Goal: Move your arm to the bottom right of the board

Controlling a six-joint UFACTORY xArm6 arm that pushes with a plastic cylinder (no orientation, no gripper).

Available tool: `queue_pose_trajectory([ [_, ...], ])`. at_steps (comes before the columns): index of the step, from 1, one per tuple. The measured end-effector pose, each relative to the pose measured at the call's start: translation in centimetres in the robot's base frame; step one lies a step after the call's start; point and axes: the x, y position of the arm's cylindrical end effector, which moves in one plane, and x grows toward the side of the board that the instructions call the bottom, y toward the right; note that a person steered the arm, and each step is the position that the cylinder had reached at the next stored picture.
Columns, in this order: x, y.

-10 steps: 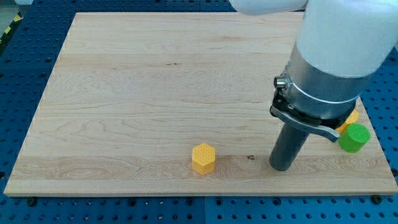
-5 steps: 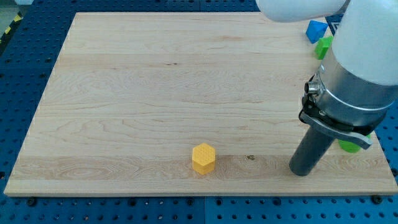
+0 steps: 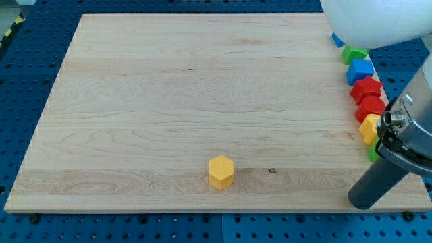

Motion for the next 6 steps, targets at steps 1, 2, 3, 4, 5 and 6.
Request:
queue_pose_trajectory([
  [1, 0.0, 0.0],
  [2, -0.1, 0.2],
  [3, 0.0, 1.0],
  [4, 0.0, 2.6],
  [5, -0.1, 4.9],
  [6, -0.1, 8.3],
])
